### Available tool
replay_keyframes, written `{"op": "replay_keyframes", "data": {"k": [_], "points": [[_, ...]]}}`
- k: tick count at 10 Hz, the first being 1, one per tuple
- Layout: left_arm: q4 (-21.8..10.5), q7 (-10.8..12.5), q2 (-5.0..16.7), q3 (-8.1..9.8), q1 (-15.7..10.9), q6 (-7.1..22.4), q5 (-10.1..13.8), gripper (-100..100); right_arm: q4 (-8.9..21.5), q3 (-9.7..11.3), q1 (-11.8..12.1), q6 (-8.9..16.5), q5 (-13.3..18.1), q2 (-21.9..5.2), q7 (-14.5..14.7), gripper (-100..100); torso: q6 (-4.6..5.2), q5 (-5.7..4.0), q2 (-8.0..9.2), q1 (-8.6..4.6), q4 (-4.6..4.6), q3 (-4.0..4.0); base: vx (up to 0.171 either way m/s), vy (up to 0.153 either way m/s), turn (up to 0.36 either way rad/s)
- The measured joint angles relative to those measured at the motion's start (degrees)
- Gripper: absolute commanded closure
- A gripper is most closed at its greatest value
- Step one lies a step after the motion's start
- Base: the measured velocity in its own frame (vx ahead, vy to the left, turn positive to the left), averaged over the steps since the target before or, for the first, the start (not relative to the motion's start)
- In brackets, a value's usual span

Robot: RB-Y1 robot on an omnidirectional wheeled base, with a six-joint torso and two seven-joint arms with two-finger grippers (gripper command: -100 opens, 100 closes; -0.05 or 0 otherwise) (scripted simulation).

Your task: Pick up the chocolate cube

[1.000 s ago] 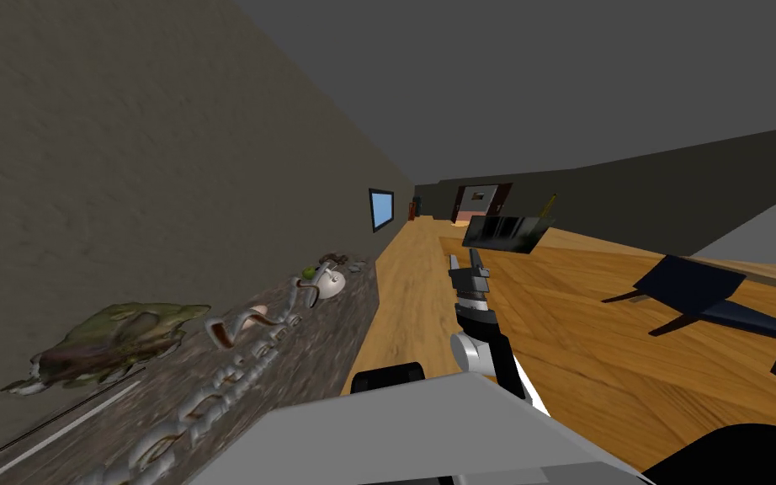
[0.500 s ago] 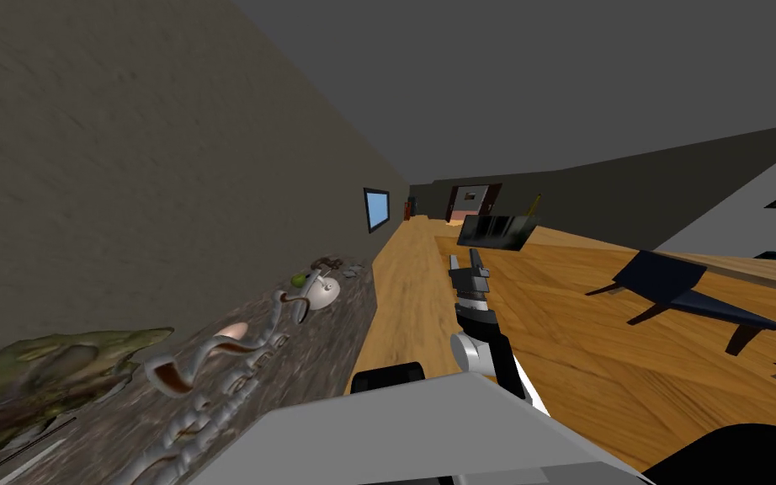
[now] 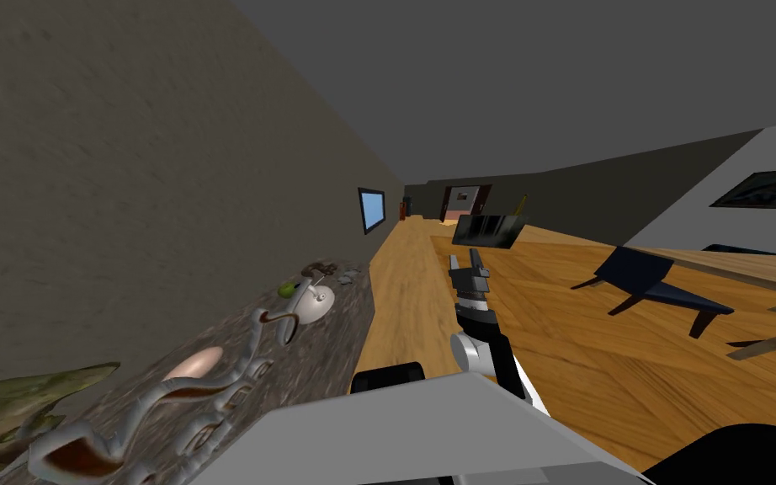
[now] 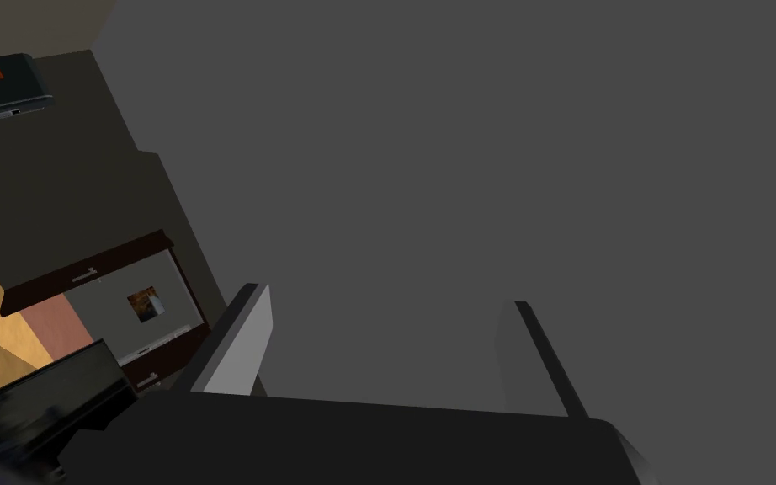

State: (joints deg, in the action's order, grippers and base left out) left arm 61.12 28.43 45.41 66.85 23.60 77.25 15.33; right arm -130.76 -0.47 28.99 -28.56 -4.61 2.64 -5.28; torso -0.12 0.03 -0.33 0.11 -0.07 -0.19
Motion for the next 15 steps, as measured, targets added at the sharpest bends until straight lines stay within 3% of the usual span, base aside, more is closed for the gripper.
{"op": "replay_keyframes", "data": {"k": [3,4,5,7,8,12,13,14,15], "points": [[-2.87,0.51,0.26,0.58,0.13,0.80,-0.03,-100,0.00,0.00,0.00,0.00,0.00,0.00,0.00,0,-0.01,0.00,0.13,0.00,0.03,0.07,0.045,0.025,-0.033],[-2.98,0.53,0.27,0.62,0.14,0.85,-0.02,0,0.00,0.00,0.00,0.00,0.00,0.00,0.00,0,-0.03,-0.01,0.23,-0.06,0.05,0.12,0.000,0.000,0.000],[-2.96,0.53,0.27,0.61,0.13,0.84,-0.03,-100,0.00,0.00,-0.01,0.00,0.00,0.00,0.00,0,-0.03,-0.02,0.30,-0.10,0.06,0.17,0.003,0.026,0.041],[-4.77,0.52,-0.34,-0.30,-0.61,-1.44,-0.36,-100,0.00,0.00,-0.01,0.00,0.00,0.00,0.00,0,-0.04,0.01,0.37,0.05,0.08,0.21,-0.003,0.037,0.024],[-4.91,0.48,-0.36,-0.34,-0.63,-1.75,-0.36,100,0.00,0.00,-0.01,0.00,0.00,0.00,0.00,0,-0.03,0.00,0.37,-0.02,0.08,0.21,0.000,0.000,0.000],[-4.88,0.49,-0.34,-0.34,-0.63,-1.74,-0.37,100,0.00,0.00,-0.01,0.00,0.00,0.01,0.00,0,-0.03,0.00,0.37,-0.07,0.08,0.21,0.000,0.000,0.000],[-4.88,0.49,-0.34,-0.34,-0.63,-1.74,-0.37,0,0.00,0.00,-0.01,0.00,0.00,0.01,0.00,0,-0.03,0.00,0.37,-0.08,0.08,0.21,0.000,0.000,0.000],[-4.88,0.49,-0.34,-0.34,-0.63,-1.74,-0.37,100,0.00,0.00,-0.01,0.00,0.00,0.01,0.00,0,-0.03,0.00,0.37,-0.08,0.08,0.21,0.002,-0.026,-0.037],[-4.30,0.53,-0.08,-0.04,-0.42,-0.98,-0.28,100,0.00,0.01,-0.01,0.00,0.00,0.01,0.00,0,0.00,-0.04,0.35,-0.18,0.08,0.20,0.002,-0.041,-0.046]]}}
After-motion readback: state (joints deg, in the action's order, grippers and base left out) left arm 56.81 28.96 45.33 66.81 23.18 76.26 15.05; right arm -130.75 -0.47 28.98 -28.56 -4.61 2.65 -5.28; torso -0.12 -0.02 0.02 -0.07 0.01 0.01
